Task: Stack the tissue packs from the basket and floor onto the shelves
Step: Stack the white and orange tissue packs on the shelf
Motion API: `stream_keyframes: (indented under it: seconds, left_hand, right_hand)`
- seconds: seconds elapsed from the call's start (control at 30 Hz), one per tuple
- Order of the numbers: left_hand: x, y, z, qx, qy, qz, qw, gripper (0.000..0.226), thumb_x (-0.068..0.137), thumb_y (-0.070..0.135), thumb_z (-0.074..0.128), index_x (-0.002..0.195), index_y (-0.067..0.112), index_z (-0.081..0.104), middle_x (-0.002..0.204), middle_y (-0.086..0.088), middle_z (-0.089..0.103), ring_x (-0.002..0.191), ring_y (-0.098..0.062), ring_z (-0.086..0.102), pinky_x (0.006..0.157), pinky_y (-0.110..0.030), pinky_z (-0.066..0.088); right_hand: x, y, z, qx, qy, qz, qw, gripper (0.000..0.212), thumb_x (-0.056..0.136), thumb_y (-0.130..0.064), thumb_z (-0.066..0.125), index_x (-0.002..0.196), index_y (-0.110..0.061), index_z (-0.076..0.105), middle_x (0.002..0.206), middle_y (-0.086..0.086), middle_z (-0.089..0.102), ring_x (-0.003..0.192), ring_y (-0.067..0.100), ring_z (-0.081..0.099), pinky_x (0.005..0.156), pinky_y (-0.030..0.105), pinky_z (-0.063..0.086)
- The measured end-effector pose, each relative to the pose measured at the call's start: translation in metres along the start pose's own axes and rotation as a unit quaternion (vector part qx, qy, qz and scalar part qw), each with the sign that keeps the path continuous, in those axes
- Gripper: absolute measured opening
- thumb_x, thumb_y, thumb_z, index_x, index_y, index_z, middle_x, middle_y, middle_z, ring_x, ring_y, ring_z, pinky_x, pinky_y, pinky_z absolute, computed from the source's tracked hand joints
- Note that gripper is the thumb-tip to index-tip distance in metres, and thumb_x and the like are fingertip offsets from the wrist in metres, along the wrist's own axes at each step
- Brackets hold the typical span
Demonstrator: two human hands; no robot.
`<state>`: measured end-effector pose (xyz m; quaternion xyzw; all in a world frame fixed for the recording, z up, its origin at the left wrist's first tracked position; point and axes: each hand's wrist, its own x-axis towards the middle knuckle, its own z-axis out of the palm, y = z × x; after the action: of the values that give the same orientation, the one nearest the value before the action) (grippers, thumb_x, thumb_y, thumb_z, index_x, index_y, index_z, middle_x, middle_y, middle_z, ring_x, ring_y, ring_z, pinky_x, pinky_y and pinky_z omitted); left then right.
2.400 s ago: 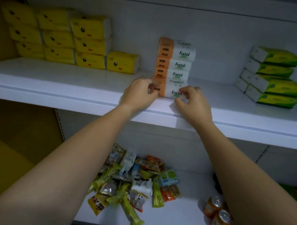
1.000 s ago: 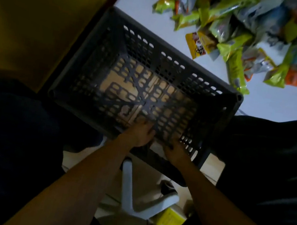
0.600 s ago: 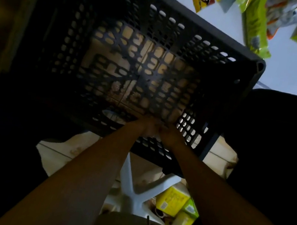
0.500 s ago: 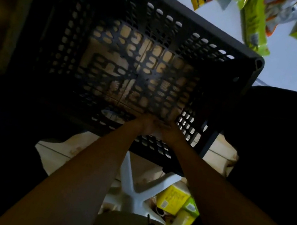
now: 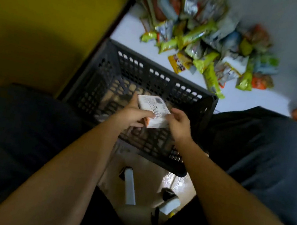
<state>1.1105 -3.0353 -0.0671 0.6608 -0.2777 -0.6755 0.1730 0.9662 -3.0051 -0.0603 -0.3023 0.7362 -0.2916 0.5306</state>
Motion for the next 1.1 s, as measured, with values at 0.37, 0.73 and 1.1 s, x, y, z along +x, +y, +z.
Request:
stream_keyframes:
  seconds: [0.37, 0.73, 1.1]
  left_hand:
    - [-0.153, 0.094, -0.013, -0.125, 0.060, 0.265, 0.954, 0.034, 0.086, 0.020, 0.066, 0.107, 0.019, 0.039, 0.115, -0.004, 0.058, 0.090, -0.017, 0.061, 0.068, -0.031, 0.051]
    - [-0.251, 0.181, 0.024, -0.218, 0.113, 0.366, 0.898, 0.023, 0.087, 0.028, 0.061, 0.079, 0.018, 0.042, 0.089, -0.011, 0.057, 0.080, -0.025, 0.056, 0.071, -0.036, 0.046]
    - [-0.307, 0.275, 0.096, -0.098, -0.038, 0.439, 0.892, 0.032, 0.090, 0.012, 0.059, 0.116, 0.019, 0.040, 0.092, -0.005, 0.059, 0.070, -0.016, 0.060, 0.053, -0.027, 0.052]
  right_hand:
    - [-0.101, -0.126, -0.042, 0.106, 0.026, -0.198, 0.974, 0.032, 0.091, -0.014, 0.056, 0.119, 0.003, 0.054, 0.112, 0.011, 0.059, 0.098, 0.021, 0.057, 0.084, 0.031, 0.046]
    - [-0.171, -0.229, -0.111, 0.061, -0.006, -0.379, 0.923, 0.068, 0.088, -0.034, 0.060, 0.146, -0.021, 0.026, 0.149, 0.008, 0.025, 0.132, 0.023, 0.037, 0.111, 0.041, 0.033]
    - [-0.198, -0.333, -0.222, 0.204, 0.141, -0.399, 0.883, 0.051, 0.087, -0.034, 0.059, 0.130, -0.013, 0.041, 0.123, 0.010, 0.051, 0.099, 0.022, 0.056, 0.085, 0.036, 0.048]
